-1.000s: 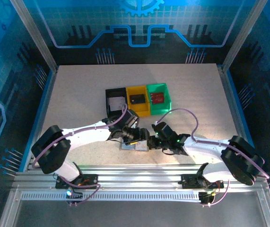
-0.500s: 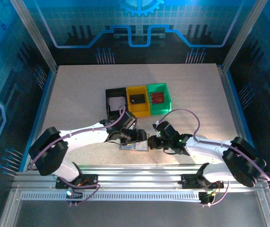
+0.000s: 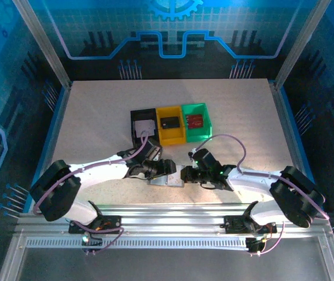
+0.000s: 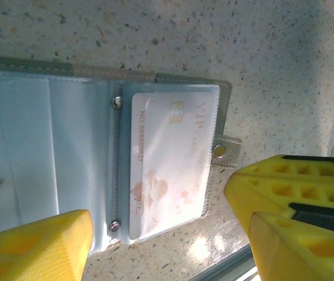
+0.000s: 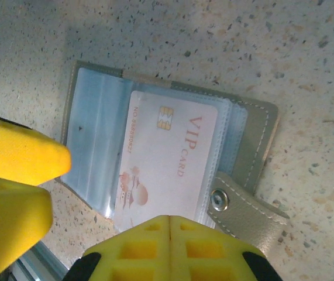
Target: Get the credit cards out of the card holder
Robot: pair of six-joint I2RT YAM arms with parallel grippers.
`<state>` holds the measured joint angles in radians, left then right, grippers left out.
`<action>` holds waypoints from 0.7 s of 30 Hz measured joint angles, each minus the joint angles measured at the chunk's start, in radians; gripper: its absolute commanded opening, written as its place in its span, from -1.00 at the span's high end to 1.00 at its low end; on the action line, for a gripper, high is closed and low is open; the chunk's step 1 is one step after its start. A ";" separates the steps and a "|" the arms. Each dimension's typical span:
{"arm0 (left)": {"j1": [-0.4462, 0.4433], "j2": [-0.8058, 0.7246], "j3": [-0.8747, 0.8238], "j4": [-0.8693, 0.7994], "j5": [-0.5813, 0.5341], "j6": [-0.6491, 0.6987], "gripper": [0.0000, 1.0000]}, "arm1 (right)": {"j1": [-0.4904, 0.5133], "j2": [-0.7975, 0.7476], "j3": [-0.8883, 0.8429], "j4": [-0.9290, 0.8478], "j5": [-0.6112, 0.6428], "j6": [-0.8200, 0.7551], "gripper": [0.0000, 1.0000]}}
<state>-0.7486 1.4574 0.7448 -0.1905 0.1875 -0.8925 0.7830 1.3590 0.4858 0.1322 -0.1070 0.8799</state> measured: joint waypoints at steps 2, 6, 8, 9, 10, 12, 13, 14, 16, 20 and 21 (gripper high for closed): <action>0.000 0.000 -0.008 0.004 0.000 -0.002 -0.34 | -0.004 0.002 0.001 -0.004 0.003 0.008 1.00; 0.000 0.000 -0.009 0.014 0.000 -0.008 -0.33 | -0.010 0.008 0.002 -0.009 0.013 0.019 1.00; 0.000 0.000 -0.009 0.018 0.000 -0.015 -0.32 | -0.012 0.019 0.008 -0.010 0.013 0.020 1.00; 0.000 0.000 -0.009 0.018 0.000 -0.018 -0.33 | -0.012 0.023 0.011 -0.010 0.013 0.022 1.00; 0.000 0.000 -0.009 0.018 0.000 -0.019 -0.32 | -0.012 0.025 0.013 -0.007 0.013 0.022 1.00; 0.000 0.000 -0.009 0.020 0.000 -0.019 -0.32 | -0.012 0.027 0.013 -0.001 0.013 0.022 1.00; 0.000 0.000 -0.009 0.021 0.000 -0.019 -0.33 | -0.012 0.029 0.013 0.001 0.013 0.022 1.00; 0.000 0.000 -0.009 0.021 0.000 -0.019 -0.32 | -0.012 0.031 0.014 0.003 0.012 0.022 1.00; 0.000 0.000 -0.009 0.021 0.000 -0.019 -0.32 | -0.012 0.040 0.016 0.004 0.013 0.022 1.00; 0.000 0.001 -0.013 0.032 0.000 -0.019 -0.31 | -0.012 0.063 0.027 0.008 0.012 0.021 1.00; 0.000 0.001 -0.016 0.035 -0.001 -0.019 -0.31 | -0.012 0.068 0.027 0.012 0.012 0.021 1.00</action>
<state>-0.7486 1.4586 0.7292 -0.1555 0.1867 -0.9112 0.7708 1.4265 0.5125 0.1444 -0.0952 0.9009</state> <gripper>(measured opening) 0.658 0.039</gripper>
